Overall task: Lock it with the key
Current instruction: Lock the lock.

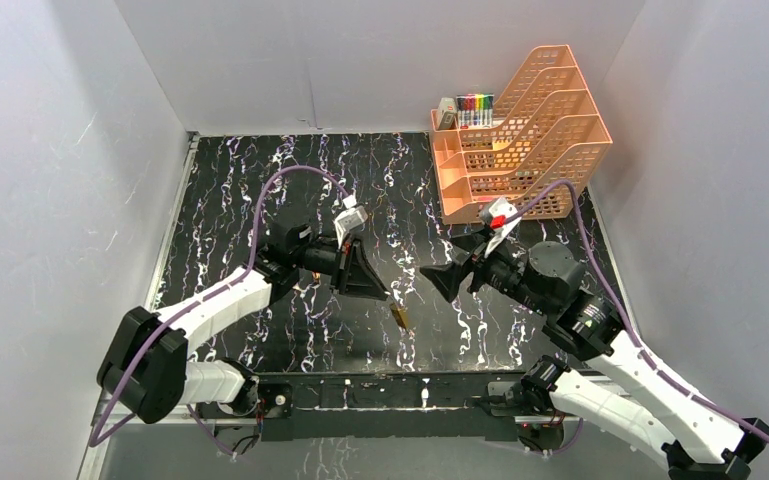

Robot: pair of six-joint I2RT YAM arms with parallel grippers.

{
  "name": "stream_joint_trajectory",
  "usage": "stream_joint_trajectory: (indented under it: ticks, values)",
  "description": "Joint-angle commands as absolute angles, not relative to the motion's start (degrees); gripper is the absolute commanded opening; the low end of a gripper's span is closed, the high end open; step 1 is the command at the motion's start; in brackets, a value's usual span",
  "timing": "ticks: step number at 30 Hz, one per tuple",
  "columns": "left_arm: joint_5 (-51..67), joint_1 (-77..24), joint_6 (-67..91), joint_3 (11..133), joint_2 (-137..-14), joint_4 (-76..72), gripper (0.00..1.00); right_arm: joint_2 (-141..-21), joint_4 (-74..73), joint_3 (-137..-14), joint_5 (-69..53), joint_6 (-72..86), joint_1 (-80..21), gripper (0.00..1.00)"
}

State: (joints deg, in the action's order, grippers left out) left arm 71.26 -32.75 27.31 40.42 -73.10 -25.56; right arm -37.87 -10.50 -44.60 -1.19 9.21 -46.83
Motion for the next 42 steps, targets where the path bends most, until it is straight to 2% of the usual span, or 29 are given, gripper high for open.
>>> stream_joint_trajectory:
  ticks: [1,7,11,16,26,34,42]
  values:
    - [72.00,-33.00,35.04,39.38,-68.56,-40.61,0.00,-37.43,-7.04,-42.63,-7.17,8.35,-46.58,0.99]
    - [52.00,-32.96,31.60,37.42,-62.10,-41.59,0.00,-37.57,-2.30,-40.60,-15.87,7.52,-46.58,0.98]
    - [41.14,-32.96,31.95,33.28,-57.44,-48.09,0.00,-37.60,2.30,-38.40,-20.75,7.00,-46.58,0.99]
    - [32.67,-32.96,30.92,29.12,-52.68,-50.25,0.00,-35.41,9.50,-34.92,-25.24,7.07,-46.54,0.99]
    - [34.82,-32.96,34.88,26.45,-52.08,-58.06,0.00,-32.75,28.30,-24.86,-20.36,4.22,-46.52,0.99]
    - [36.68,-32.96,36.76,26.15,-51.44,-61.55,0.00,-35.62,40.29,-21.20,-20.55,0.67,-46.58,0.98]
    - [37.19,-32.96,37.20,26.28,-51.15,-62.21,0.00,-40.81,43.56,-22.70,-22.70,0.09,-46.58,0.97]
